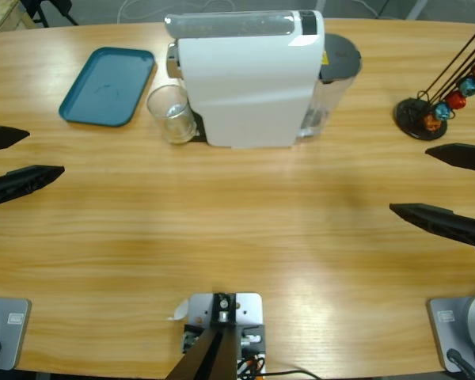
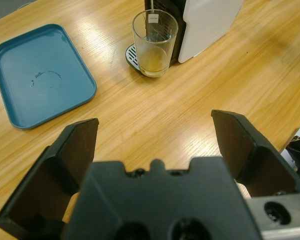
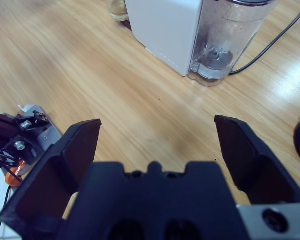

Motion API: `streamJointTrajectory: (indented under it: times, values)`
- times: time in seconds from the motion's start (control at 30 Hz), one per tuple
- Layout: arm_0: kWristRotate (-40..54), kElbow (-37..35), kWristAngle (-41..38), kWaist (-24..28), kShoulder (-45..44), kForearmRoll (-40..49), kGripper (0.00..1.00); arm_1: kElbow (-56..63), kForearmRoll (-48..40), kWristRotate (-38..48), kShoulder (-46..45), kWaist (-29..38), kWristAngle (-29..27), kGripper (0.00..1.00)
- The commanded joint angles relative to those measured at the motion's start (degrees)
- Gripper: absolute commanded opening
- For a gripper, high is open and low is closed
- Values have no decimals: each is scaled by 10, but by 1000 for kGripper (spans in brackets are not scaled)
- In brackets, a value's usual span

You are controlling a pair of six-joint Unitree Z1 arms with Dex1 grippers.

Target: Pour coffee

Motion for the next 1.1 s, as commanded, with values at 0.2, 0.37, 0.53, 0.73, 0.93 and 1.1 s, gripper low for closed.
streamJointTrajectory:
  times: [0.2, 0.37, 0.53, 0.73, 0.93, 1.1]
  values:
    - [-4, -10, -9, 2, 91, -48, 1000, 2, 4, 3, 5, 4, -2, 1000]
    - [-5, -41, -9, 3, 233, -157, 1000, 3, 2, 3, 5, 4, -1, 1000]
    - [-10, -50, -10, 3, 356, -260, 991, 3, 2, 3, 2, 4, 0, 1000]
    - [-13, -43, -6, 3, 380, -280, 991, 4, 0, 3, 2, 4, 0, 1000]
    - [-10, -40, -6, 3, 383, -280, 991, 4, -1, 3, 4, 4, 0, 1000]
    - [-9, -34, -10, 3, 355, -280, 996, 4, -1, 3, 9, 4, 0, 1000]
